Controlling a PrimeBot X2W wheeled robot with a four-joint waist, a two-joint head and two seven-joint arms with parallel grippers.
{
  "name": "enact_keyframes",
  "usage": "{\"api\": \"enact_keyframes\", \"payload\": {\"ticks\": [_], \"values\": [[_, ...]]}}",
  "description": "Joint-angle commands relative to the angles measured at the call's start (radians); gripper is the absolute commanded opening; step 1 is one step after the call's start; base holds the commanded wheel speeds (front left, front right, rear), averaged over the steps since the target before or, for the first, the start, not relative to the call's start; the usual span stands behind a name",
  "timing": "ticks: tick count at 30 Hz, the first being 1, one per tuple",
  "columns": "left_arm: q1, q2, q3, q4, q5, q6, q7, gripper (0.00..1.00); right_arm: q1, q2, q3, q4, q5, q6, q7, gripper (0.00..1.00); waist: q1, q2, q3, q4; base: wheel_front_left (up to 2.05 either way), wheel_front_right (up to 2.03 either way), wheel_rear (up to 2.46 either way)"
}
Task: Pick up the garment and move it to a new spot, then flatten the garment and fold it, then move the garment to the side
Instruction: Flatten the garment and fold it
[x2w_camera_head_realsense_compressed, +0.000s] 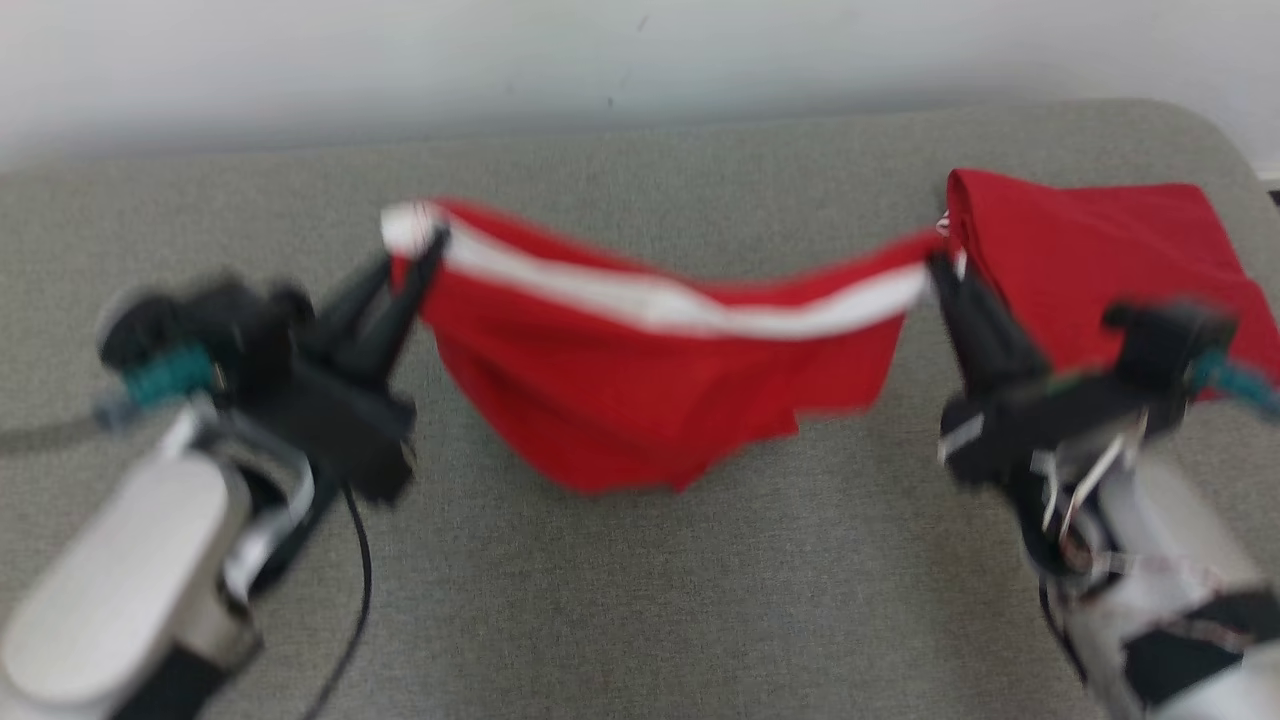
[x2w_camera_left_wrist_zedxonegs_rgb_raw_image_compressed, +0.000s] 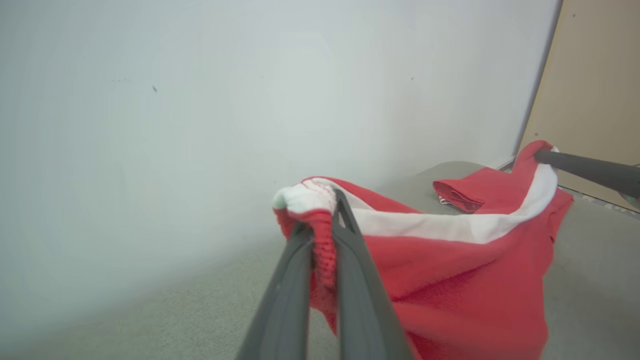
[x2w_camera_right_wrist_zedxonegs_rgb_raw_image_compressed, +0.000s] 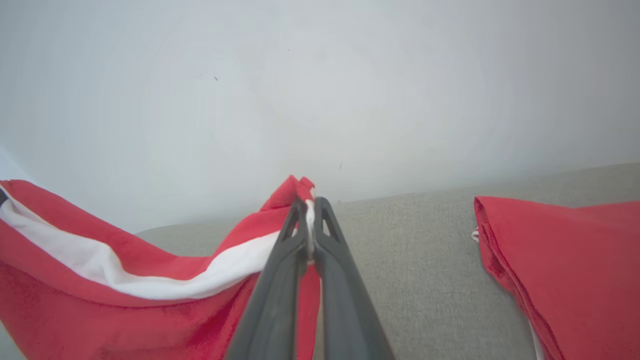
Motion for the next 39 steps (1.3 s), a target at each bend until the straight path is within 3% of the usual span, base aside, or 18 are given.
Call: {"api": "enact_keyframes", "payload": {"ticks": [1, 6, 7, 10, 15, 21, 30, 35, 39], "values": [[-0.121, -0.001, -0.002, 0.032, -0.032, -0.009, 0.034, 0.00, -0.126, 0.000, -0.008, 0.032, 0.050, -0.002, 0.030, 0.00, -0.0002, -0.0001, 0.083, 0.019, 0.00, 0.00, 0.00], [-0.454, -0.015, -0.017, 0.158, -0.140, -0.014, 0.118, 0.00, -0.494, 0.009, -0.031, 0.174, 0.149, -0.002, 0.146, 0.00, -0.0002, -0.0001, 0.190, 0.034, 0.00, 0.00, 0.00], [-0.454, -0.015, -0.017, 0.158, -0.140, -0.014, 0.118, 0.00, -0.494, 0.009, -0.031, 0.174, 0.149, -0.002, 0.146, 0.00, -0.0002, -0.0001, 0.190, 0.034, 0.00, 0.00, 0.00], [-0.632, -0.014, -0.048, 0.234, -0.191, -0.015, 0.135, 0.00, -0.692, 0.021, -0.033, 0.263, 0.177, -0.002, 0.187, 0.00, -0.0002, -0.0001, 0.247, 0.039, 0.00, 0.00, 0.00], [-0.870, -0.033, -0.084, 0.353, -0.254, -0.014, 0.114, 0.00, -0.976, 0.042, -0.092, 0.438, 0.208, -0.002, 0.200, 0.00, -0.0002, -0.0001, 0.313, 0.054, 0.00, 0.00, 0.00], [-1.082, -0.056, -0.134, 0.469, -0.304, -0.014, 0.051, 0.00, -1.204, 0.052, -0.081, 0.571, 0.171, -0.002, 0.171, 0.00, -0.0002, -0.0001, 0.360, 0.069, 0.00, 0.00, 0.00], [-1.229, -0.069, -0.237, 0.581, -0.371, -0.014, -0.021, 0.00, -1.339, 0.066, -0.029, 0.673, 0.153, -0.002, 0.114, 0.00, -0.0002, -0.0001, 0.389, 0.073, 0.00, 0.00, 0.00], [-1.194, -0.072, -0.294, 0.607, -0.426, -0.014, -0.070, 0.00, -1.303, 0.055, 0.031, 0.672, 0.165, -0.002, 0.086, 0.00, -0.0002, -0.0001, 0.392, 0.072, 0.00, 0.00, 0.00], [-1.103, -0.064, -0.344, 0.583, -0.458, -0.014, -0.138, 0.00, -1.209, 0.036, 0.107, 0.603, 0.203, -0.002, 0.052, 0.00, -0.0002, -0.0001, 0.364, 0.065, 0.00, 0.00, 0.00]]}}
